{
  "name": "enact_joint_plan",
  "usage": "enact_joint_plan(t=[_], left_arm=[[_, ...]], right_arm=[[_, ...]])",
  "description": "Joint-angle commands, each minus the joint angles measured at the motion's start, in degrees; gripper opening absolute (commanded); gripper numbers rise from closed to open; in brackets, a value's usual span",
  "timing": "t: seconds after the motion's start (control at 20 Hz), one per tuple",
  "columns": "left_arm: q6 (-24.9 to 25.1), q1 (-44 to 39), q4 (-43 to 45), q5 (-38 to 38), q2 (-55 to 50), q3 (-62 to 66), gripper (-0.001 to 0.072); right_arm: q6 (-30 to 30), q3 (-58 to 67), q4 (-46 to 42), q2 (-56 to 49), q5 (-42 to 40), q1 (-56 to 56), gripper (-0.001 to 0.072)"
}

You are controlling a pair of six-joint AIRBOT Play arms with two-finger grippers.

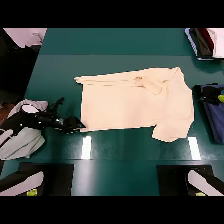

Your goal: Fold the shirts.

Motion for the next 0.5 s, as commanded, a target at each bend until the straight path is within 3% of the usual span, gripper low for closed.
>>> enact_joint_plan(t=[0.0, 0.1, 0.15, 0.2, 0.25, 0.45], left_arm=[[-1.7, -6.0, 0.0, 7.3, 0.0, -0.4, 0.0602], [-3.6, -7.0, -0.1, 9.6, 0.0, -0.4, 0.0601], [-3.6, -7.0, -0.1, 9.7, 0.0, -0.4, 0.0525], [-3.1, -7.0, 0.0, 9.4, 0.0, -0.3, 0.0223], [-2.6, -7.0, -0.3, 9.2, 0.0, -0.1, 0.0033], [-2.7, -4.8, 1.6, 5.8, 0.3, 6.6, 0.0022]], right_arm=[[0.0, -0.2, 0.0, 1.2, 0.3, 0.0, 0.0116], [0.0, -0.2, -0.7, 1.2, 1.0, -0.2, 0.0116], [0.0, -0.2, -0.6, 1.2, 1.2, -0.9, 0.0116], [0.0, -0.2, -0.5, 1.2, 1.3, -1.9, 0.0116], [0.1, -0.3, -0.4, 1.2, 1.3, -3.2, 0.0117], [0.1, -1.9, -0.4, 1.2, 3.0, -9.1, 0.0124]])
